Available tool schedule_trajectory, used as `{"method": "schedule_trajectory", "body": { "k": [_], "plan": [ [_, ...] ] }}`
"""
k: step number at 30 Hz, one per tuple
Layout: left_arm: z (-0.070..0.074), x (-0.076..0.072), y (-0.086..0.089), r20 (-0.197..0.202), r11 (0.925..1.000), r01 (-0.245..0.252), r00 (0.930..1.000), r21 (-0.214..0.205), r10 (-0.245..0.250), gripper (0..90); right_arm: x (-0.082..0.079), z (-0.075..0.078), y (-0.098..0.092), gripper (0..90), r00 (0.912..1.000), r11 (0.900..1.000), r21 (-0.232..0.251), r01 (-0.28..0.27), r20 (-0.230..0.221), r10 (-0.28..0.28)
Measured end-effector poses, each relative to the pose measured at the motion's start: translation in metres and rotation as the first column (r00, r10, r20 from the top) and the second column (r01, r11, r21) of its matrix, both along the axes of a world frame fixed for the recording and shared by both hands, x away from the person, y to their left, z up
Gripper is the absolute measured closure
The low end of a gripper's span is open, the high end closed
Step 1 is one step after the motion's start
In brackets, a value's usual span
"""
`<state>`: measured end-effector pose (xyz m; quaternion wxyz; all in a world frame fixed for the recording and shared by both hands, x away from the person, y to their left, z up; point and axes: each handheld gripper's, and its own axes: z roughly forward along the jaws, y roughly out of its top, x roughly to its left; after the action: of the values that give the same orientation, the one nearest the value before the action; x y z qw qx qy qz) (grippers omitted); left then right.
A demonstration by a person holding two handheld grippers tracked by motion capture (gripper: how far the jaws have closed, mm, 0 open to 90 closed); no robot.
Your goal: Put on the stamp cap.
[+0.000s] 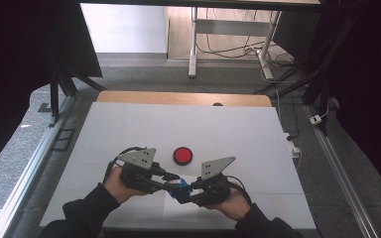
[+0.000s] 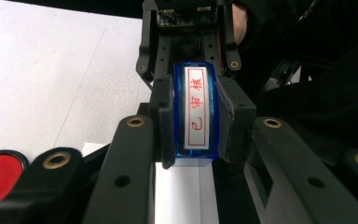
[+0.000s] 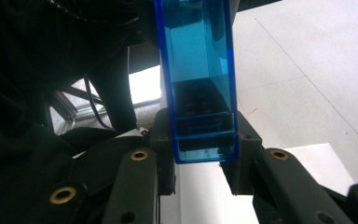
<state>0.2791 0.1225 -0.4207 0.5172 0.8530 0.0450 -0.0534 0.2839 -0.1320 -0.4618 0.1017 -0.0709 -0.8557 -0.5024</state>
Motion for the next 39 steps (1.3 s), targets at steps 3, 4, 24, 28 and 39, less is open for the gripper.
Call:
{"method": "schedule_trajectory", "body": {
  "k": [3, 4, 24, 28, 39],
  "plan": [
    [-0.0016, 0.0013, 0.0013, -0.021, 0.9996, 0.012, 0.9997, -0.027, -0.012, 70.5, -0.0015, 0.0023, 0.0002, 68.4, 0.9998, 0.9999, 0.006, -0.013, 0.015, 0.012],
    [-0.0020, 0.0014, 0.0019, -0.025, 0.9992, 0.013, 0.9996, -0.038, -0.014, 70.5, -0.0020, 0.0032, 0.0002, 68.4, 0.9996, 0.9999, 0.007, -0.015, 0.023, 0.015],
    [-0.0047, 0.0038, -0.0005, -0.062, 0.9995, 0.007, 0.9980, -0.031, -0.009, 70.4, -0.0041, 0.0039, -0.0003, 66.8, 0.9978, 0.9998, 0.013, -0.016, 0.064, 0.015],
    [-0.0023, 0.0028, -0.0005, -0.048, 0.9998, -0.009, 0.9988, -0.019, 0.008, 70.4, -0.0044, 0.0031, -0.0006, 61.3, 0.9974, 0.9998, 0.010, 0.017, 0.070, -0.018],
    [0.0023, 0.0018, 0.0025, -0.032, 0.9990, -0.043, 0.9986, -0.010, 0.043, 70.4, -0.0045, 0.0028, -0.0029, 50.3, 0.9945, 0.9975, 0.003, 0.071, 0.077, -0.071]
  ]
}}
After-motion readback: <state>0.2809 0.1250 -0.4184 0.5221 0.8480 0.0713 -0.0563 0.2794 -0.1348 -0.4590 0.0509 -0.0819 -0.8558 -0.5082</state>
